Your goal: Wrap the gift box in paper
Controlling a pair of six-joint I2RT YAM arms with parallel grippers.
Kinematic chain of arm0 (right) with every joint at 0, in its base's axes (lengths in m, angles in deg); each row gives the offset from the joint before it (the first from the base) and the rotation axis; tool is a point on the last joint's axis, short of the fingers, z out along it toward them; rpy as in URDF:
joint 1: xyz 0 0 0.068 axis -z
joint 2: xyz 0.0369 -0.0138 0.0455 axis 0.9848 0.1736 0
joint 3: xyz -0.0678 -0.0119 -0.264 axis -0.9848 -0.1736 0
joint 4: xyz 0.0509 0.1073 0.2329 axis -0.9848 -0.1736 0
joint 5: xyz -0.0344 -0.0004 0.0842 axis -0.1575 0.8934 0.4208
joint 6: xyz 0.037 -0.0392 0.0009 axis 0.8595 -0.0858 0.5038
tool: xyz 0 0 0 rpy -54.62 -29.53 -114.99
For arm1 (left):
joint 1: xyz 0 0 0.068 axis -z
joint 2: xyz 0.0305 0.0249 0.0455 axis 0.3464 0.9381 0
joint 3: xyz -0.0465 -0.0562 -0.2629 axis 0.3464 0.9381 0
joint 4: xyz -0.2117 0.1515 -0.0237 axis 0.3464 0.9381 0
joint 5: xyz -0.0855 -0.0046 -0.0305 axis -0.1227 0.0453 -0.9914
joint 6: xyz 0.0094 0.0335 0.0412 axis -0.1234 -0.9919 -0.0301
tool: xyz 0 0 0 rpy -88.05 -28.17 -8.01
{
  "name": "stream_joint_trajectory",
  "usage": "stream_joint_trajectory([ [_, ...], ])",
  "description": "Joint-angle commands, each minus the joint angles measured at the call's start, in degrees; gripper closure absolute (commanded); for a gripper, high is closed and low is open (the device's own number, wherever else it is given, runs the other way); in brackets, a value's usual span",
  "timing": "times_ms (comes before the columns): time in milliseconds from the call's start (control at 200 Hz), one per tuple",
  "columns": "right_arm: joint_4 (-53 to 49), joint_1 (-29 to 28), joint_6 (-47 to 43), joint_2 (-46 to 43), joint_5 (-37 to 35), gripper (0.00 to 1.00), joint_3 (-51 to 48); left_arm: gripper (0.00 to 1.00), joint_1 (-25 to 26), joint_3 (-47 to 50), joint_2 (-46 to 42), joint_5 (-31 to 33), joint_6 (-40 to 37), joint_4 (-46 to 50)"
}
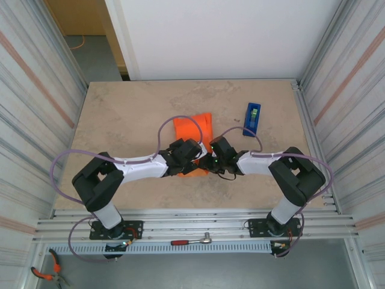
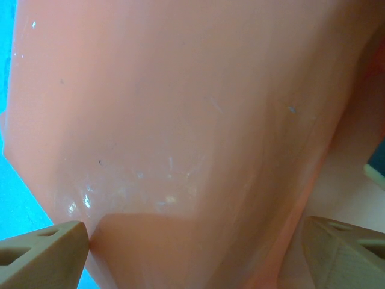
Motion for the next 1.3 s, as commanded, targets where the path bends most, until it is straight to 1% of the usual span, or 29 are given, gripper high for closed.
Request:
stream_joint_trajectory([
  [0,-2.92,-0.12,-0.47,-4.59,-0.24,0.63,-2.29,0.09,1.01,0.26,-0.17,-0.44,0.01,0.19],
  [215,-8.55,4.08,-2.3,-16.33,-0.7,0.54,-6.07,0.09,1.15,0.28,-0.84,-0.73,0.45,0.63],
  [261,-9.29,5.35,-2.49,-18.31,-0.76,0.53,-7.3,0.09,1.09,0.28,-0.94,-0.77,0.5,0.68],
  [286,-9.61,6.13,-2.57,-19.14,-0.67,0.55,-7.86,0.09,1.08,0.28,-0.96,-0.72,0.44,0.64],
  [336,-9.54,7.71,-2.68,-20.29,-0.05,0.64,-8.99,0.09,1.08,0.28,-0.97,-0.75,0.44,0.66],
  [416,-8.81,9.39,-2.76,-20.33,1.04,0.86,-9.83,0.09,1.13,0.28,-0.9,-0.75,0.34,0.69],
  [481,-7.57,9.42,-2.86,-18.98,2.21,1.0,-9.67,0.09,1.15,0.28,-0.78,-0.79,0.28,0.75],
  [566,-5.38,8.57,-2.39,-16.45,3.1,1.0,-8.96,0.09,1.12,0.19,-0.69,-0.79,0.19,0.63],
  [807,-1.54,4.27,-0.93,-7.71,1.81,1.0,-3.24,0.09,1.17,0.19,-0.71,-0.8,0.11,0.66],
  [957,0.93,2.88,0.25,-1.53,1.42,1.0,-0.06,0.09,1.19,0.28,-0.78,-0.85,-0.03,0.68],
  [1102,3.47,2.34,1.87,1.82,0.61,1.0,-0.19,0.09,1.26,0.28,-1.25,-1.1,0.26,0.76],
  [1293,5.39,1.37,3.38,3.41,-0.74,1.0,-2.17,0.09,1.37,-1.23,-3.91,-2.26,0.95,2.12],
])
